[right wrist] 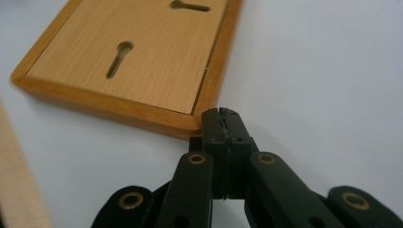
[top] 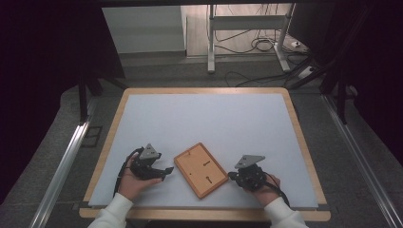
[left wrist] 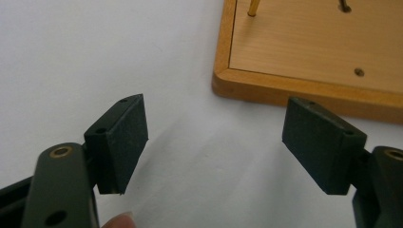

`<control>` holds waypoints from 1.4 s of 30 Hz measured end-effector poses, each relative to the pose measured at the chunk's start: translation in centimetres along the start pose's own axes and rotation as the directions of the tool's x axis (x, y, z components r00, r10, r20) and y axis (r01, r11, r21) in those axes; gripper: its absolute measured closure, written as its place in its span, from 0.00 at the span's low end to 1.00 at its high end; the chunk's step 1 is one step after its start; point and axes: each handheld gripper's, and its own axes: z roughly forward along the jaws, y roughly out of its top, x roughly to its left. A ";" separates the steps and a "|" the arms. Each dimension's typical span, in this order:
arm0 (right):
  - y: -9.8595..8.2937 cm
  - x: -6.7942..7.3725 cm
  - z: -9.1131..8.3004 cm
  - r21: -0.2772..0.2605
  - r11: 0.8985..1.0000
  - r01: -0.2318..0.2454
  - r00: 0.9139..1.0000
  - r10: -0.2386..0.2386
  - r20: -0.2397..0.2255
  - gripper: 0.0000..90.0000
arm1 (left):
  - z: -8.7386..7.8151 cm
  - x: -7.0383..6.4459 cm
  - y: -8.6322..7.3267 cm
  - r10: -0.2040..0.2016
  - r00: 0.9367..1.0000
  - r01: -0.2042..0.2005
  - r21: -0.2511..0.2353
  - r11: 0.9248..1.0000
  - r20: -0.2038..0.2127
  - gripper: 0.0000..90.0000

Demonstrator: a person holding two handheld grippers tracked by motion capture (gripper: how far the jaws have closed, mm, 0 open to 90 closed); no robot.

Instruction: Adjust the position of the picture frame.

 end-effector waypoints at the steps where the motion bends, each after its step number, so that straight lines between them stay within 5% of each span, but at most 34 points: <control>1: 0.0 0.4 0.1 -0.002 1.000 0.006 1.000 -0.006 -0.005 1.00 | 0.0 0.0 0.0 0.000 1.000 0.000 0.000 1.000 -0.002 0.26; 24: 0.7 3.9 1.2 -0.027 0.999 0.037 0.994 -0.040 -0.106 1.00 | -0.3 0.7 -0.2 -0.044 0.998 0.044 -0.001 0.999 -0.033 0.26; 32: 0.7 3.6 1.3 -0.028 0.999 0.042 0.990 -0.046 -0.135 1.00 | -0.5 0.7 -0.2 -0.048 0.998 0.048 -0.008 0.999 -0.032 0.26; 35: 0.8 3.4 1.1 -0.044 0.998 0.035 0.990 -0.040 -0.134 1.00 | -0.8 0.7 -0.3 -0.046 0.999 0.046 -0.016 0.999 -0.010 0.41; 39: 0.6 1.9 0.1 -0.087 0.996 -0.009 0.993 -0.001 -0.116 1.00 | -1.4 0.8 -0.2 -0.055 0.998 0.055 -0.018 0.998 0.031 0.74; 42: -0.1 0.3 -0.7 -0.110 0.992 -0.054 0.997 0.047 -0.068 0.81 | -1.3 0.9 0.0 -0.074 0.992 0.072 0.020 0.997 0.098 0.93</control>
